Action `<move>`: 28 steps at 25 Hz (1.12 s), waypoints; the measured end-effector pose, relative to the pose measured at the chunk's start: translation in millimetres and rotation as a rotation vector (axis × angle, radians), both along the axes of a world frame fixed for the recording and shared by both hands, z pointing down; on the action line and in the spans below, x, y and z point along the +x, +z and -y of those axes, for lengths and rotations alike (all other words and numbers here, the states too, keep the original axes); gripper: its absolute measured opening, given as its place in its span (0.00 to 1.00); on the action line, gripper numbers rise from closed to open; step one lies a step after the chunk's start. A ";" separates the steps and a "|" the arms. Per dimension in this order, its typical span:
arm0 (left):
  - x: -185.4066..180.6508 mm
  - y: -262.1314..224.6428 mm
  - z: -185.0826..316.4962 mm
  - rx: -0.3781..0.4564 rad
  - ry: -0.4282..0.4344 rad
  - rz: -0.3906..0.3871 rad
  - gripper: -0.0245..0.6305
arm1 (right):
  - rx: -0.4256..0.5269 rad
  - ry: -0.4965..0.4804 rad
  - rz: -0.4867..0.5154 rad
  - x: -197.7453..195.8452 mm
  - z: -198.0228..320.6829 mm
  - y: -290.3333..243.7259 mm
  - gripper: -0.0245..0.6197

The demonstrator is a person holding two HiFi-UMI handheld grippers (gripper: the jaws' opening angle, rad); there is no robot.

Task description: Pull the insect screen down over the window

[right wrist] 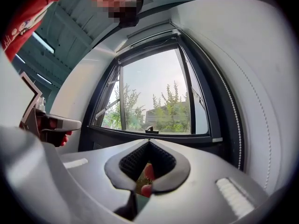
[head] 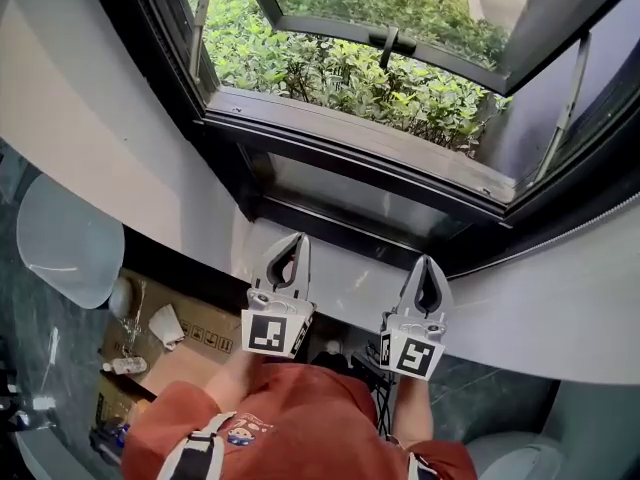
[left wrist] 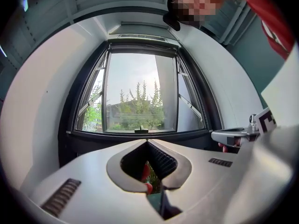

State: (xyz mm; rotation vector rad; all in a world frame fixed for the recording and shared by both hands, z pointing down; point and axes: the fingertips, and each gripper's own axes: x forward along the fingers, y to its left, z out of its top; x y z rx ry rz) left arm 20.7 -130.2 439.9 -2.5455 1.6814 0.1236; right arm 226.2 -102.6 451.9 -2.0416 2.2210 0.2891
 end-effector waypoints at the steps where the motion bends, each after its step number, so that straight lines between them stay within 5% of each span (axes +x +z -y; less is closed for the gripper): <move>1: -3.2 0.1 6.6 -0.003 0.002 -0.004 0.05 | 0.003 0.007 -0.003 -2.5 4.4 -1.9 0.05; 16: -69.7 -14.6 89.5 0.005 0.075 -0.088 0.05 | 0.063 0.112 -0.098 -63.1 66.5 -35.5 0.05; 28: -70.7 -22.2 105.5 0.029 0.062 -0.090 0.05 | 0.083 0.108 -0.106 -64.1 73.5 -42.3 0.05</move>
